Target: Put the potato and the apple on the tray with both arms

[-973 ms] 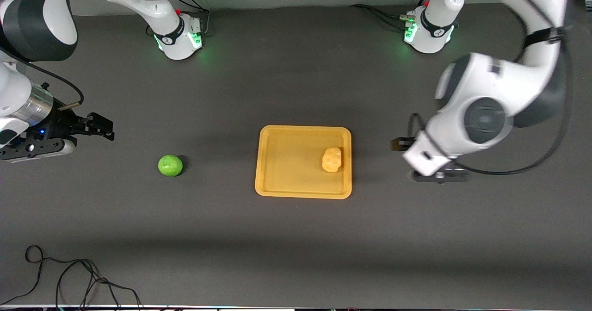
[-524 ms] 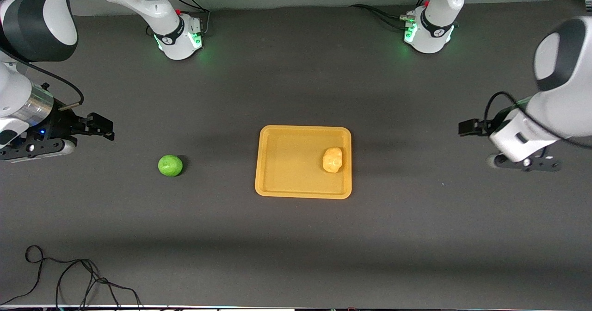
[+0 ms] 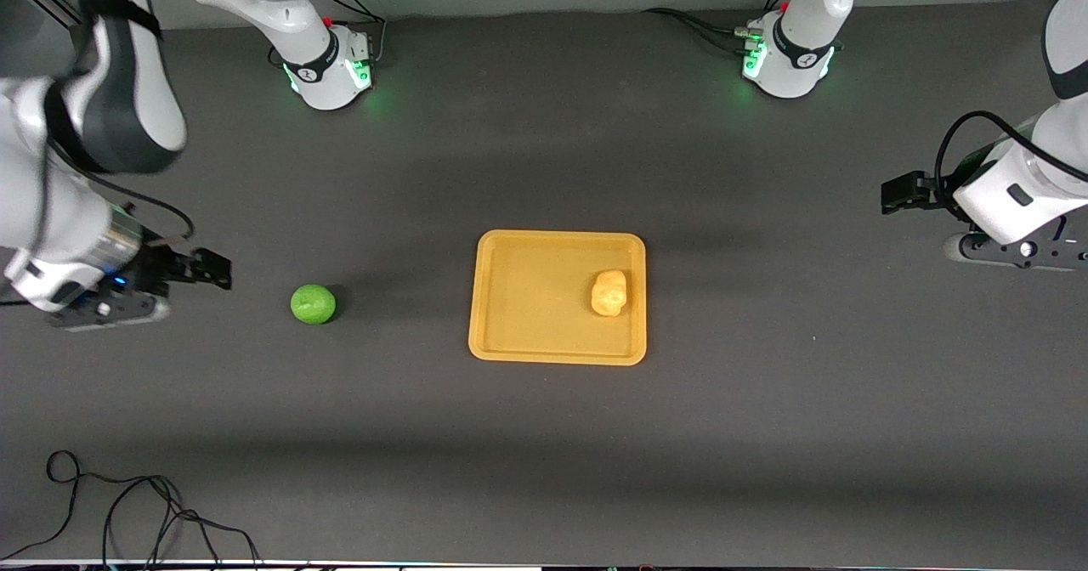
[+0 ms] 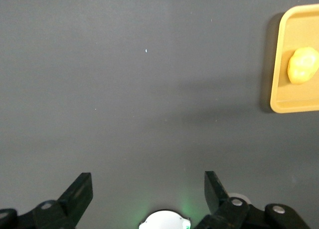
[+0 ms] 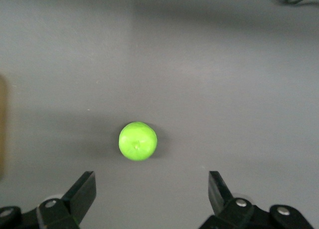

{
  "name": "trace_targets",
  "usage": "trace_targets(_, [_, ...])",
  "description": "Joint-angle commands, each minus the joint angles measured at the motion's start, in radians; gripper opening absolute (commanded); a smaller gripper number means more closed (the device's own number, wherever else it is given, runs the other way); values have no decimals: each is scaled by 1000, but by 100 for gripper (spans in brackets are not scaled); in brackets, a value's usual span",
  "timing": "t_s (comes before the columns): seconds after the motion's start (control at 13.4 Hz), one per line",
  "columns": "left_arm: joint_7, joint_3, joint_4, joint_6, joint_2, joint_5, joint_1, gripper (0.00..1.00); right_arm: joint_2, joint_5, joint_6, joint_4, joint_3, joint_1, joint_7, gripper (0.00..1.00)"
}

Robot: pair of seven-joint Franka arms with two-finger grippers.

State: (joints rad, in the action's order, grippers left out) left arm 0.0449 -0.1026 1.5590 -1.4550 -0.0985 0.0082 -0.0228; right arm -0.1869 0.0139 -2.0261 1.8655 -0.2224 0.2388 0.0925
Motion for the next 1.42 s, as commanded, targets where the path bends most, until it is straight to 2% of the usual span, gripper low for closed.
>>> trace_targets(0.0, [49, 40, 104, -41, 86, -5, 10, 100, -68, 98, -150, 93, 0, 25, -14, 100])
trace_targets(0.15, [49, 41, 108, -42, 97, -5, 17, 100, -124, 107, -247, 132, 3, 57, -13, 100])
trace_targets(0.3, [49, 84, 108, -42, 109, -4, 52, 100, -169, 107, -343, 184, 5, 59, -8, 100])
trace_targets(0.45, [47, 92, 102, -45, 106, -5, 55, 100, -177, 107, -419, 253, 5, 60, 10, 100])
trace_targets(0.82, [35, 87, 87, -45, 102, -2, 55, 100, -186, 107, -515, 325, 0, 57, 47, 100])
trace_targets(1.12, [35, 81, 87, -47, 99, 3, 55, 100, -206, 109, -539, 331, 0, 51, 46, 100])
trace_targets(1.2, [36, 81, 87, -51, 99, 3, 55, 100, -210, 110, -555, 337, 0, 51, 46, 99])
trace_targets(1.27, [36, 78, 87, -54, 97, 3, 50, 100, -212, 109, -559, 342, 1, 51, 46, 93])
trace_targets(1.35, [35, 72, 87, -54, 97, 3, 47, 100, -212, 109, -559, 342, 1, 51, 46, 82])
